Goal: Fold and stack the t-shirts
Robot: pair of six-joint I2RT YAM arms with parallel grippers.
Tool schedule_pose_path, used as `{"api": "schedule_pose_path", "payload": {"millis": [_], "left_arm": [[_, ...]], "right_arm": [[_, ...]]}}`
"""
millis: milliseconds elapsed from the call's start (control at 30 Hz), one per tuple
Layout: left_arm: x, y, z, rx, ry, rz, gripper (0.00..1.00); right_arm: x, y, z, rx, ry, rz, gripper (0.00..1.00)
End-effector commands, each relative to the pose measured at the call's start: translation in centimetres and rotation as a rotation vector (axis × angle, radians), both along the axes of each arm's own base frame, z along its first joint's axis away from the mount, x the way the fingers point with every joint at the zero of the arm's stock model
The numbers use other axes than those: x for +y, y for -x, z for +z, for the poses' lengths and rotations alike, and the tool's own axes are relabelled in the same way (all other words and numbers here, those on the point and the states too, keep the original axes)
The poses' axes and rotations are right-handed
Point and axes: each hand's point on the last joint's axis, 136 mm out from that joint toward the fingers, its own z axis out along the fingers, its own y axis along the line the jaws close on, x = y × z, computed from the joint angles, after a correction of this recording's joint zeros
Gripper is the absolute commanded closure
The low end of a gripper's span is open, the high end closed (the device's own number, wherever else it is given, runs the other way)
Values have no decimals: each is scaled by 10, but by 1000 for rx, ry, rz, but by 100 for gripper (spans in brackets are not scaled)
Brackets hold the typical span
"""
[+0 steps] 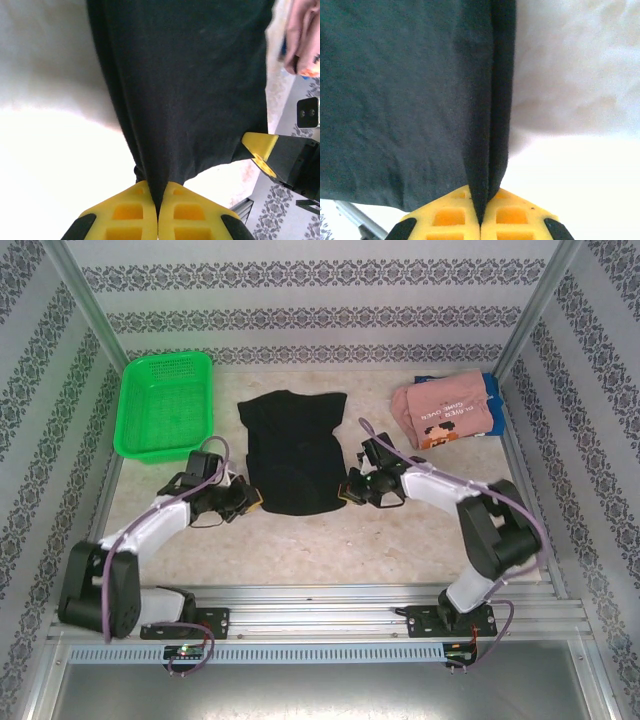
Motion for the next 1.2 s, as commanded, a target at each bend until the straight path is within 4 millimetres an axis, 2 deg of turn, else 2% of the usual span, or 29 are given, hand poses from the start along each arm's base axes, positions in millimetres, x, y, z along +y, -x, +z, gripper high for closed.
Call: {"api": "schedule_pose_path", "payload": {"millis": [0, 167, 333, 433, 500, 600, 700, 833, 967, 1167], "left_arm": [[11, 44, 0, 58, -49, -1, 97], [17, 86, 14, 61, -11, 44, 97], [21, 118, 31, 60, 19, 71, 97], [25, 129, 46, 40, 9, 72, 97], [25, 128, 51, 32, 14, 77, 97], [20, 115, 59, 12, 45, 86, 97], [19, 95, 72, -19, 22, 83, 97], [15, 59, 87, -44, 21, 72, 97], [21, 23, 101, -82, 20, 87, 98], [34, -29, 101, -94, 23, 95, 98]], "right_arm": [[-8, 33, 11, 24, 4, -28, 100], [-14, 81, 18, 47, 10, -54, 100], [-15, 120, 33, 33, 3, -68, 100], [-18, 130, 48, 0, -6, -77, 100], [-16, 128, 58, -18, -26, -82, 100], [-13, 118, 70, -39, -8, -53, 100], [-9, 101, 81, -51, 6, -35, 100], [-15, 64, 99, -67, 4, -45, 100], [-13, 24, 116, -78, 2, -12, 100], [-4, -34, 114, -58, -1, 15, 100]]}}
